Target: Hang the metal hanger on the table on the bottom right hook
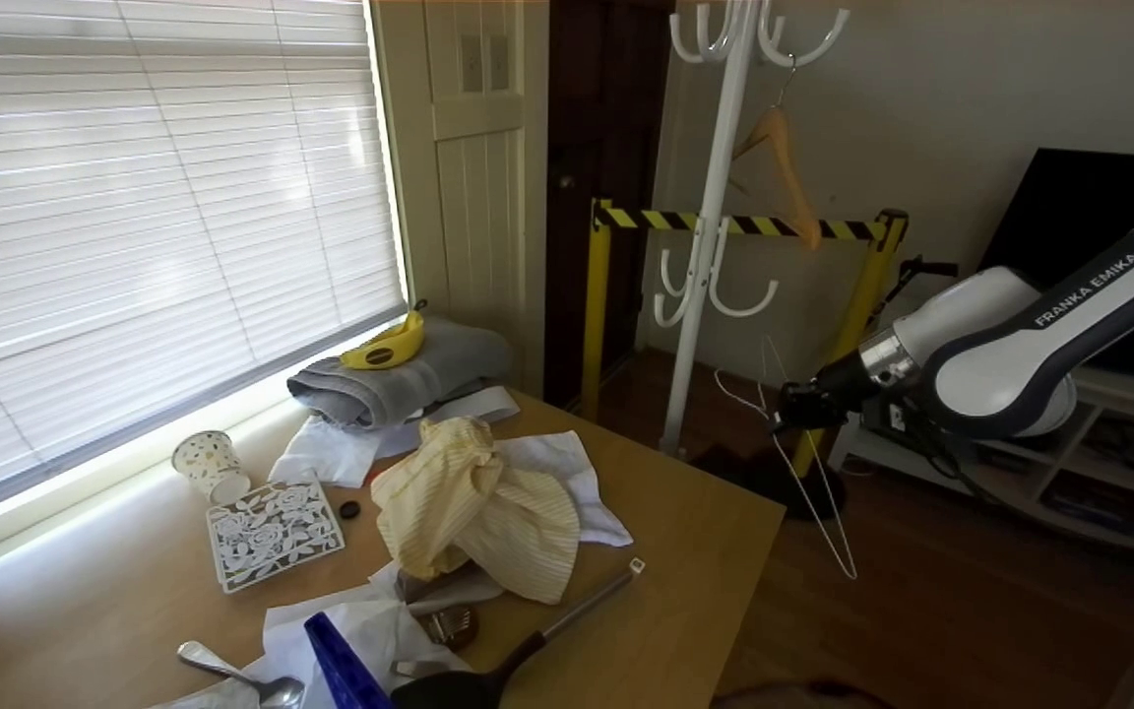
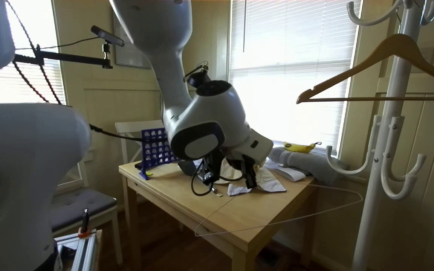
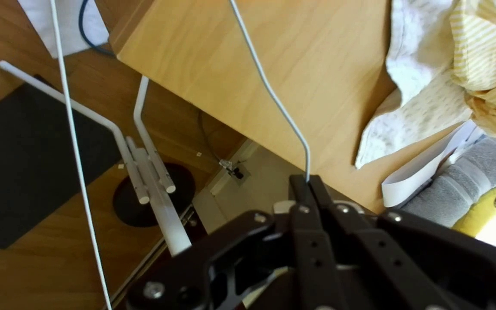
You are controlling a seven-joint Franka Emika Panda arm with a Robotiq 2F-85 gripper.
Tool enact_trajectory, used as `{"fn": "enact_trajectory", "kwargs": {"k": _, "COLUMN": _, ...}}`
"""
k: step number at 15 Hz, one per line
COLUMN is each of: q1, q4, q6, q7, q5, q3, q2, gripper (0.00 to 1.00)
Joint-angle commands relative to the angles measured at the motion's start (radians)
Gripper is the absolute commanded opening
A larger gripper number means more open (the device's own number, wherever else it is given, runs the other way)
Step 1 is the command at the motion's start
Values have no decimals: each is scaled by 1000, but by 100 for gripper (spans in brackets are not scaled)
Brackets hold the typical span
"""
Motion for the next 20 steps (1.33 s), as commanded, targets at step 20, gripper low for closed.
{"fn": "enact_trajectory", "kwargs": {"k": 20, "q1": -91, "q4": 191, "q6": -304, "q7": -51, "q5": 68, "q3": -164, "q2": -244, "gripper": 1}}
